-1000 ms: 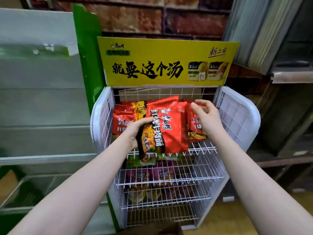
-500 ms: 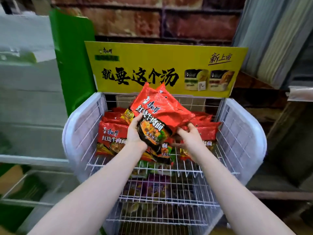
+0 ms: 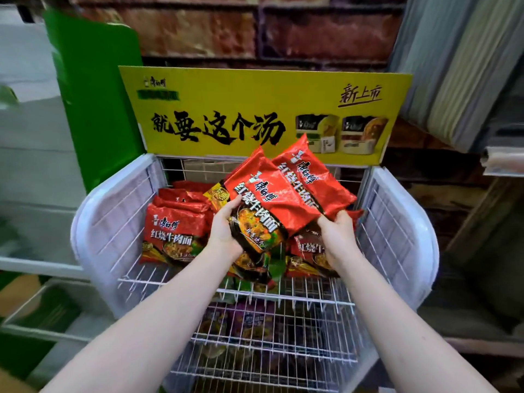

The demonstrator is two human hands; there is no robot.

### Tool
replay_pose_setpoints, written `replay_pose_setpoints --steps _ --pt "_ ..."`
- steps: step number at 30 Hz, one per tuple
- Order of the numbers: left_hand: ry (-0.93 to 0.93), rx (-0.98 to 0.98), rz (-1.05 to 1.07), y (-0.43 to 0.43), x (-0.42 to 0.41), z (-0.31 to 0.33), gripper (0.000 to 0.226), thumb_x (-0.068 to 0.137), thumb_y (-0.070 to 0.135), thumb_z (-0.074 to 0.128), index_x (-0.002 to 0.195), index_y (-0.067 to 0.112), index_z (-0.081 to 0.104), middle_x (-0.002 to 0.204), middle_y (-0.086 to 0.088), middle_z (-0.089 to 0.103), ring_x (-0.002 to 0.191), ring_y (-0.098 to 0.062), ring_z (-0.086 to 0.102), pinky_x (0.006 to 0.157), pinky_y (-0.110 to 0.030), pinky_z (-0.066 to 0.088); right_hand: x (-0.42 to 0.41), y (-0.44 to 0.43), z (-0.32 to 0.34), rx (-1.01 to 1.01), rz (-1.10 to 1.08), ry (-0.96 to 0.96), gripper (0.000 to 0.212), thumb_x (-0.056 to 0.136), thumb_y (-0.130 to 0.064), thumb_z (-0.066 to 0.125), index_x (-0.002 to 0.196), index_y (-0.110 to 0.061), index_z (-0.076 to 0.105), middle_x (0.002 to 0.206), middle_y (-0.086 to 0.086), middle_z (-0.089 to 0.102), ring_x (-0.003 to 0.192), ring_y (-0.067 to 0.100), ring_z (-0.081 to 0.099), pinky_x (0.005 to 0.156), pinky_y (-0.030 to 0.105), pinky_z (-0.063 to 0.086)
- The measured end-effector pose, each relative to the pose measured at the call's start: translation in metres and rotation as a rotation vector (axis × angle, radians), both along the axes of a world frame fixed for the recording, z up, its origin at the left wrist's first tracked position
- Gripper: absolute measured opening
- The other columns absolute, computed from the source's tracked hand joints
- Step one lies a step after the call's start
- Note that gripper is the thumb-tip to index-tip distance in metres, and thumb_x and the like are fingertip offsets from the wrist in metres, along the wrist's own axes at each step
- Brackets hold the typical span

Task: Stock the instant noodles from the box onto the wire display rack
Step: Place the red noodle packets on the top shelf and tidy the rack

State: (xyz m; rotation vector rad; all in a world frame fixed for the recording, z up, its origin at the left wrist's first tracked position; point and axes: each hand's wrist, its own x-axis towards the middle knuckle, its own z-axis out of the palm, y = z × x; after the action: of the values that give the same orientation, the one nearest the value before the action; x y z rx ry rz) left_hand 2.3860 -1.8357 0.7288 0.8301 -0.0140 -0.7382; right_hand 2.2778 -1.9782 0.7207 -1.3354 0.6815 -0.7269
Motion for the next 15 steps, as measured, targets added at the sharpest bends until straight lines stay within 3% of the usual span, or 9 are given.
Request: replay_pose_setpoints --steps 2,5,9,13,15 --pt "0.013 0.014 -0.004 -0.003 0.002 -0.002 0.023 0.086 0.027 0.058 0.100 0.009 0.066 0.087 -0.013 0.073 0.086 -0.031 0.066 0.081 -0.044 0.052 -0.008 -0.009 0.001 -0.026 0.002 0.018 0.022 0.081 -0.026 0.070 0.097 -0.022 0.055 0.108 0.006 0.066 0.100 0.026 0.064 0.090 0.053 0.051" --pt "0.029 0.043 -0.023 -0.008 0.007 -0.003 0.020 0.084 0.025 0.057 0.092 0.009 0.067 0.084 -0.012 0.072 0.085 -0.031 0.065 0.089 -0.046 0.049 -0.023 -0.018 0.000 -0.080 0.005 0.077 0.019 0.084 -0.022 0.069 0.095 -0.025 0.055 0.110 0.004 0.065 0.103 0.024 0.062 0.093 0.051 0.050" --pt "0.029 0.047 -0.056 -0.016 0.009 -0.002 0.019 0.085 0.023 0.055 0.091 0.008 0.066 0.083 -0.012 0.072 0.084 -0.032 0.064 0.090 -0.046 0.048 -0.034 -0.026 -0.010 -0.173 -0.033 0.172 0.035 0.084 -0.014 0.068 0.118 -0.009 0.057 0.111 0.008 0.066 0.103 0.025 0.063 0.094 0.042 0.049" --pt "0.042 0.079 -0.091 -0.025 0.006 -0.007 0.026 0.081 0.025 0.060 0.101 0.009 0.066 0.109 -0.013 0.068 0.101 -0.034 0.063 0.095 -0.049 0.046 -0.040 -0.026 -0.018 -0.197 -0.083 0.242 0.032 0.086 -0.009 0.064 0.117 -0.009 0.059 0.109 0.009 0.066 0.101 0.025 0.063 0.093 0.039 0.049" --pt "0.060 0.085 -0.108 -0.030 0.003 -0.012 0.026 0.082 0.028 0.060 0.100 0.010 0.066 0.108 -0.013 0.069 0.098 -0.033 0.064 0.089 -0.047 0.049 -0.042 -0.027 -0.020 -0.218 -0.100 0.283 0.029 0.086 -0.007 0.063 0.115 -0.010 0.058 0.106 0.007 0.065 0.102 0.026 0.062 0.096 0.042 0.048"
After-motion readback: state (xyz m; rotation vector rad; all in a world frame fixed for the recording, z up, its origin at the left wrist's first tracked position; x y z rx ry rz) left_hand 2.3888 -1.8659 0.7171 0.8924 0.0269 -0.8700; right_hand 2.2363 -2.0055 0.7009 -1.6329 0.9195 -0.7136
